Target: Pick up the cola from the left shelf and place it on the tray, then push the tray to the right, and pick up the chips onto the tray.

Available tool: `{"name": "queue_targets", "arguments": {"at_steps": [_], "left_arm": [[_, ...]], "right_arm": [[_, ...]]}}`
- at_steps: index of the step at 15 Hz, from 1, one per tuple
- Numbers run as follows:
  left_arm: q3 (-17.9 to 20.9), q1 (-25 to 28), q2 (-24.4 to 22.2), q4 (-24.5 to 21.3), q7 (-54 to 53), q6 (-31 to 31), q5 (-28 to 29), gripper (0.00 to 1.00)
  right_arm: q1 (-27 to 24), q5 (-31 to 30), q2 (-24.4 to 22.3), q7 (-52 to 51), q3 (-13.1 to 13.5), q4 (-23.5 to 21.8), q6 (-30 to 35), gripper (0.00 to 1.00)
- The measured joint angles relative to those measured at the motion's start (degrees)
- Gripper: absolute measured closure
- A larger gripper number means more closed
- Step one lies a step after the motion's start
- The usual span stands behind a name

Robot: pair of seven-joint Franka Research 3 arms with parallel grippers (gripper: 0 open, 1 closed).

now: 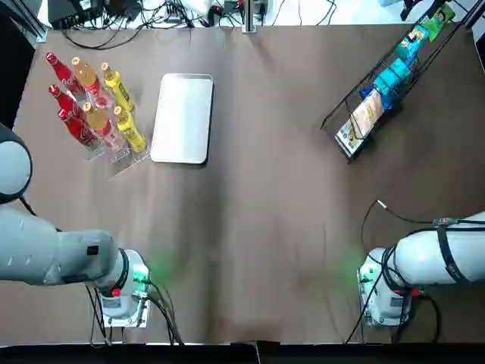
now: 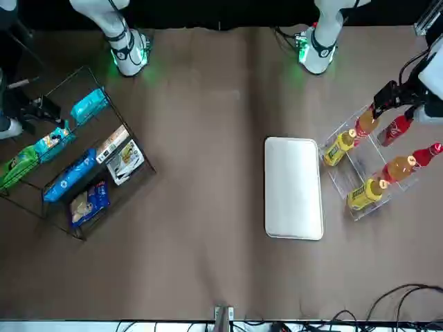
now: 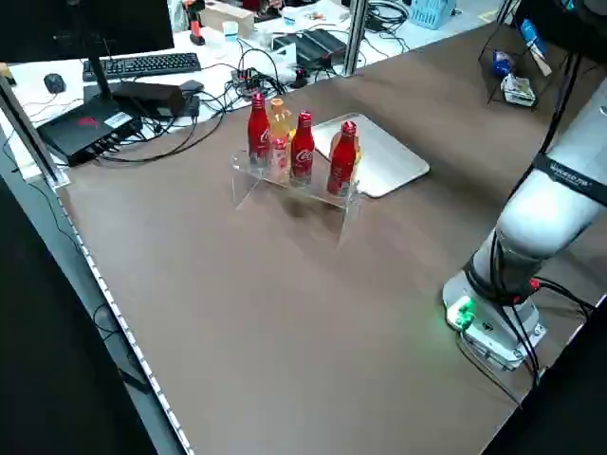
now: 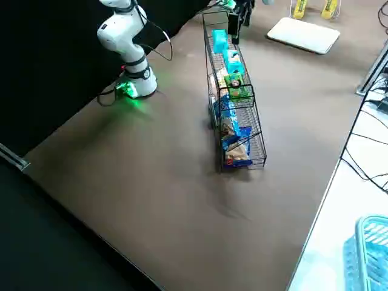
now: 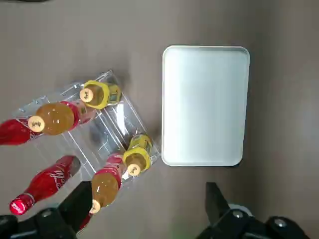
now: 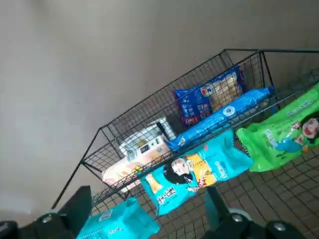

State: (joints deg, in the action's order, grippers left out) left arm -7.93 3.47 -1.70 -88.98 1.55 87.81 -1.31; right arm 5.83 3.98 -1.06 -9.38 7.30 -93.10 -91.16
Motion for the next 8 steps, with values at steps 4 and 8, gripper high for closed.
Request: {"name": "queue_targets", "arguments": {"at_steps": [4,8], "left_arm": [[0.2,0.6,0.1,-0.2,0.0,-0.9,0.8,0.0],[0.5,2.9,1.4,-3.1,-0.5,-1.5,5.0,0.0]], "right_arm": [[0.2,0.0,0.0,0.0,-0.1,0.0,-0.4,0.0],[0.3,0.0,0.0,0.0,0.0,0.0,0.3,0.0]]}}
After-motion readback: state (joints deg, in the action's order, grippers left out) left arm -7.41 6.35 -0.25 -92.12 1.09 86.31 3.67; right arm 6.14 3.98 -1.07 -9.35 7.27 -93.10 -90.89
